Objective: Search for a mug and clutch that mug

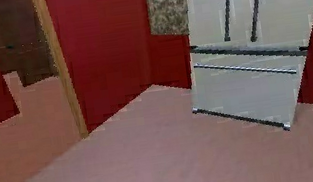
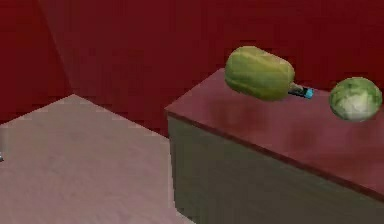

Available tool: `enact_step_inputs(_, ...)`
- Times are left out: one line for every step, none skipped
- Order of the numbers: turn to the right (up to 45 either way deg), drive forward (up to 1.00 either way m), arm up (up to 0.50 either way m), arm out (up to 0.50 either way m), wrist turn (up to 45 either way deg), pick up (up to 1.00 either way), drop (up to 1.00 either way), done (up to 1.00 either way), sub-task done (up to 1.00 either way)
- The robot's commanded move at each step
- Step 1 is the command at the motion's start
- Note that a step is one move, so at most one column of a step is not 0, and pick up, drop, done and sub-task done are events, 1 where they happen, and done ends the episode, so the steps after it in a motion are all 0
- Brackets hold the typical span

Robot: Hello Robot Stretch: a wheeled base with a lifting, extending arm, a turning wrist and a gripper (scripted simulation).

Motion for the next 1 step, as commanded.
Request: enact_step_inputs(45.0,0.0,0.0,0.0,0.0,0.0,0.0,0.0,0.0)
